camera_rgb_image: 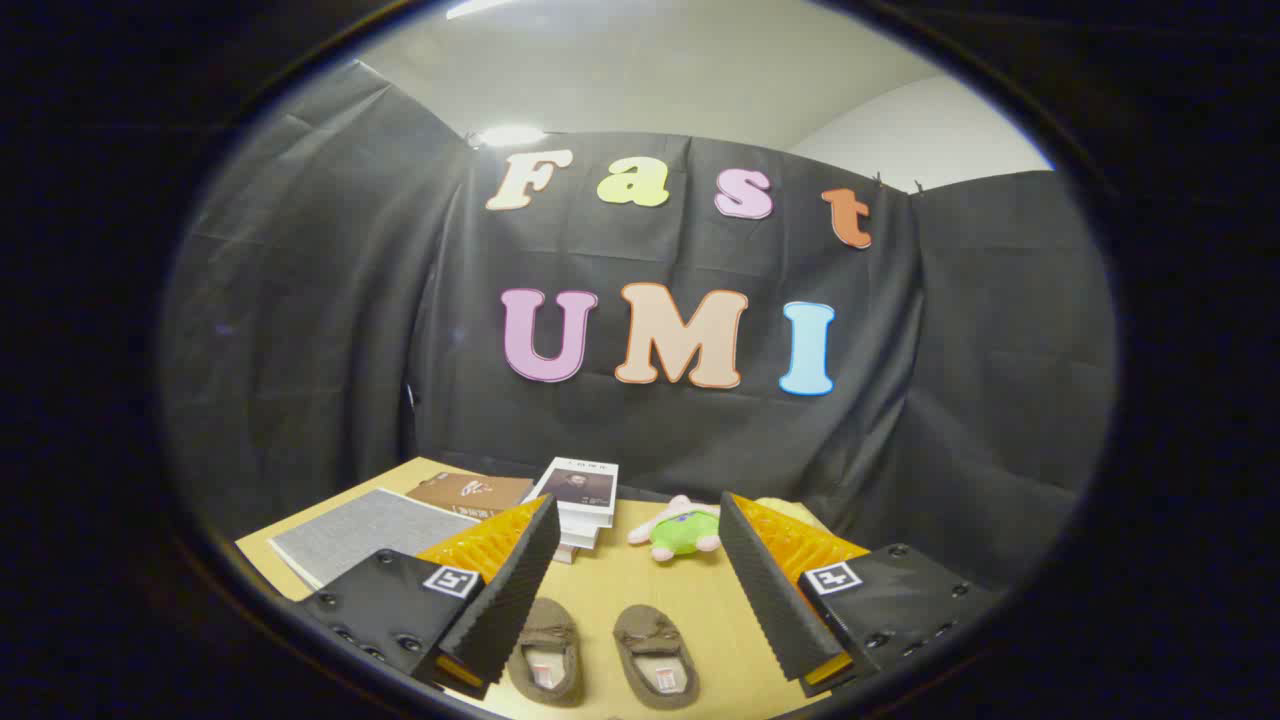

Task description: Open the storage box then place both shoes into the box .Put the left shoe in first, then the right shoe, with the right side of both shoes facing outward in a uniform manner.

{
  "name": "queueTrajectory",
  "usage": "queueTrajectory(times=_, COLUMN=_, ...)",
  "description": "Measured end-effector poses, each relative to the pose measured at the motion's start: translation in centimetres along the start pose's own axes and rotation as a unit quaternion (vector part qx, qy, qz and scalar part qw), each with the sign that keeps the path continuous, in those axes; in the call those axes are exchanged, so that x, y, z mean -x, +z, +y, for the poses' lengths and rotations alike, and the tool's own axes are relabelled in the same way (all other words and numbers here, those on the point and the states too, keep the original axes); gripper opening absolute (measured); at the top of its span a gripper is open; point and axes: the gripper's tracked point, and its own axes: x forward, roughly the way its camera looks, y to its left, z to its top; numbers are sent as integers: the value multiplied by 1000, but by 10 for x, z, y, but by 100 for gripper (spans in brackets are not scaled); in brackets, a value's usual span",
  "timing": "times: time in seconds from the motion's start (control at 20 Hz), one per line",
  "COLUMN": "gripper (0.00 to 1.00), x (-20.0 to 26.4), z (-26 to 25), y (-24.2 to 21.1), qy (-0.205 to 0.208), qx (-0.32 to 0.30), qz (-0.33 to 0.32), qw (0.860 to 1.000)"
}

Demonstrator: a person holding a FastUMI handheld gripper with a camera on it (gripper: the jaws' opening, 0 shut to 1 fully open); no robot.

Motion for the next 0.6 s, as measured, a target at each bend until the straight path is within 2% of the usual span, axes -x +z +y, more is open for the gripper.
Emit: queueTrajectory(times=0.6, gripper=100, x=-7, z=-7, y=-2, qy=-5, qx=5, qz=12, qw=1000)
